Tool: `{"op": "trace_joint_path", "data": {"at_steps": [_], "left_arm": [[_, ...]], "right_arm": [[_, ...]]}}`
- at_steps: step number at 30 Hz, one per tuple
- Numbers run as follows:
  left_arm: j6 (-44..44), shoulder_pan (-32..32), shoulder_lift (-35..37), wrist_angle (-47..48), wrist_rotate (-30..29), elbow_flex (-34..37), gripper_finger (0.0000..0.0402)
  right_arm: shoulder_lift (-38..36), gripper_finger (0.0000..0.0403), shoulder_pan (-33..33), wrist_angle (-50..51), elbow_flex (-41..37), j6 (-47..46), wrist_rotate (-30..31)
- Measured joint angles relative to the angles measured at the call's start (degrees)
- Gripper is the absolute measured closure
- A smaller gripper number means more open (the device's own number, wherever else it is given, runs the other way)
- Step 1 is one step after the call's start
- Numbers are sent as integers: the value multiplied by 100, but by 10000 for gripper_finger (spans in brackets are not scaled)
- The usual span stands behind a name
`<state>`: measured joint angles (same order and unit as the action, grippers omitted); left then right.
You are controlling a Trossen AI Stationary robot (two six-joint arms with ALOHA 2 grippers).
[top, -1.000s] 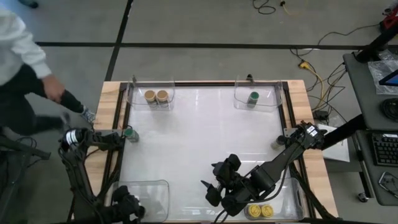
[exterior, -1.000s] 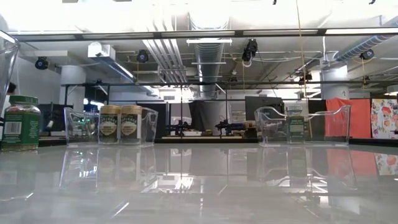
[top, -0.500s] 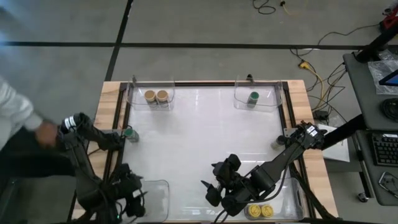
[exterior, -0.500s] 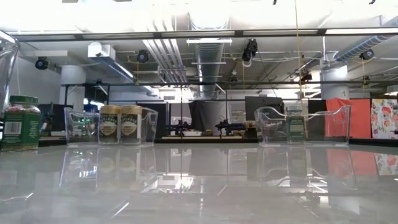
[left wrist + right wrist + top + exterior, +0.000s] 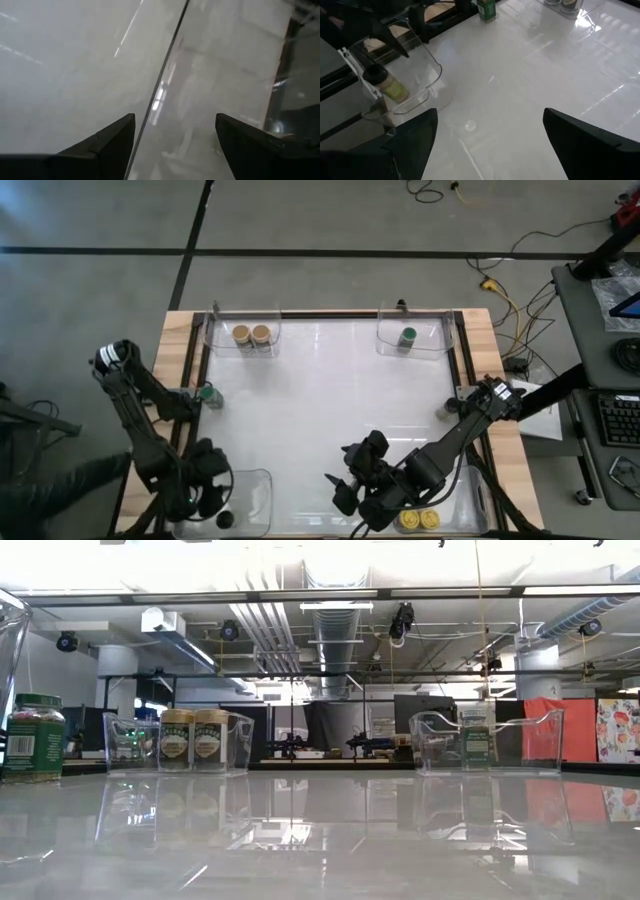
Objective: Sort spices by type
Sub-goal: Put the black seasoning bottle into the bottom left transparent bin
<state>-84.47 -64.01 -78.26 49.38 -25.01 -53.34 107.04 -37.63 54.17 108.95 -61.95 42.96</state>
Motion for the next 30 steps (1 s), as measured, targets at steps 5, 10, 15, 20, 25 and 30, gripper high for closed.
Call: {"op": "trace_joint_path", "data": {"at_steps": [5,10,15,20,25,30], "left_arm": [[188,0,-210,-271,208,0,141],[344,3,-535,-516,292,-160,141],[352,4,-765,-374,372,-298,141],[277,0,-699,65,530,-396,141],[284,-7,-516,364,554,-610,142],[302,-11,-485,627,512,-819,142]], "right_arm": [[0,51,0,0,-18,-2,0],[0,51,2,0,-48,-62,2],[0,51,2,-1,-59,-131,2],[0,51,2,0,-66,-151,2],[0,51,2,-2,-66,-162,1],[0,51,0,-4,-70,-203,0]]}}
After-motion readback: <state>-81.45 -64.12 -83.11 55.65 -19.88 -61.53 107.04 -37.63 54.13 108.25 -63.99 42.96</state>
